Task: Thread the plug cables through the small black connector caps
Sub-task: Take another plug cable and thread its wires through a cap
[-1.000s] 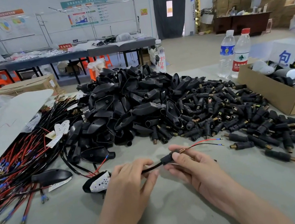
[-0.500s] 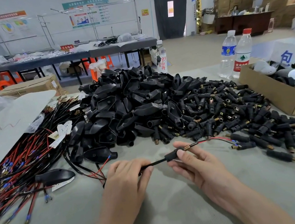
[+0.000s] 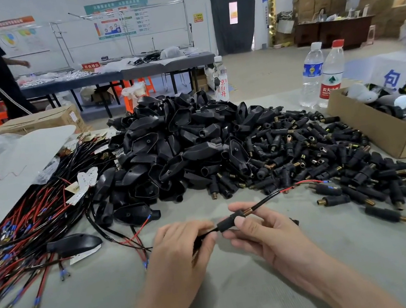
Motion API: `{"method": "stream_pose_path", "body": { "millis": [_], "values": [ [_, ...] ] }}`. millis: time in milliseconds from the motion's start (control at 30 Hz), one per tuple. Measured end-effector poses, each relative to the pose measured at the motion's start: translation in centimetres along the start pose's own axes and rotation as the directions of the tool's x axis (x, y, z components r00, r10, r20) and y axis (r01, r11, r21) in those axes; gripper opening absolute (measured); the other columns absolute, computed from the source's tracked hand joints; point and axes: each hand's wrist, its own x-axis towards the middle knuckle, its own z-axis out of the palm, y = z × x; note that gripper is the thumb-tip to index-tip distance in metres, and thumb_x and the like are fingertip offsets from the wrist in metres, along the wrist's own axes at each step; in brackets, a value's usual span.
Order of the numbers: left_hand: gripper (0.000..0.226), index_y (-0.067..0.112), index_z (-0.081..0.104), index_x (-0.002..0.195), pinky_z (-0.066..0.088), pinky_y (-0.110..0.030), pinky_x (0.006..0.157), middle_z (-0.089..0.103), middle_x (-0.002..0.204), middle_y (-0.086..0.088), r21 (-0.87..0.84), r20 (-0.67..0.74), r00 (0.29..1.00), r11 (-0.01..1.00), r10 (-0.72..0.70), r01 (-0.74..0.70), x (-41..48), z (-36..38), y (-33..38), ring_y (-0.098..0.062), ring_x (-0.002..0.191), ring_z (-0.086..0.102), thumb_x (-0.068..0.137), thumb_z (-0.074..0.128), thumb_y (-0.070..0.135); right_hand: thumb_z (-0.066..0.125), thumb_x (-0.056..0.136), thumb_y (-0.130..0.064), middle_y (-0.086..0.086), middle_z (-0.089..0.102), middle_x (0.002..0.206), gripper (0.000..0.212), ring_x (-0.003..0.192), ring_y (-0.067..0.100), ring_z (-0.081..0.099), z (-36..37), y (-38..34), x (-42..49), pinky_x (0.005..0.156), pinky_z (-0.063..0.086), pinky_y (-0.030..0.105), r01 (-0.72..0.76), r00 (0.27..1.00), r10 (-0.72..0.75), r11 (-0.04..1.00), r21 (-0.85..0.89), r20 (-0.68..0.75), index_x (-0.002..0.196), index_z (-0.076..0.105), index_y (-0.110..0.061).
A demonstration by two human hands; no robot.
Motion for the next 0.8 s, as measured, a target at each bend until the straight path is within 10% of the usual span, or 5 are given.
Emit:
{"method": "stream_pose_path", "body": {
  "millis": [400,633,800],
  "values": [
    [0.018,0.029,0.063,0.095,0.044,-0.031,0.080,0.058,0.089,0.024,-0.075,0.095,0.994,0.996,-0.046,0.053,-0.1,-0.3,0.3,-0.002,0.086,0.056,0.094,0.050,0.041,0.077,0.076,-0.015,0.026,0.069,0.109,0.038,0.095,0.029,0.073,0.2,0.4,-0.1,0.075,0.059,0.026,-0.011,1.000,0.011,1.000,-0.001,0.013,0.113,0.070,-0.007],
    [0.033,0.050,0.044,0.116,0.034,-0.005,0.091,0.051,0.113,0.036,-0.108,0.219,0.954,0.967,-0.205,0.232,-0.9,-0.5,-0.7,0.013,0.114,0.047,0.087,0.060,0.055,0.066,0.086,-0.016,0.025,0.069,0.116,0.034,0.104,0.035,0.071,-0.3,0.0,0.0,0.077,0.059,0.028,-0.004,1.000,0.006,0.994,0.108,-0.013,0.118,0.060,-0.007],
    [0.030,0.053,0.040,0.105,0.041,-0.013,0.086,0.049,0.116,0.034,-0.130,0.235,0.942,0.953,-0.240,0.275,-0.8,-0.6,-0.8,0.006,0.110,0.052,0.082,0.047,0.070,0.060,0.085,-0.014,0.032,0.066,0.117,0.029,0.103,0.041,0.070,-0.3,-0.4,0.1,0.072,0.061,0.031,0.019,0.996,-0.005,0.988,0.155,-0.089,0.113,0.058,-0.007]
  ]
}}
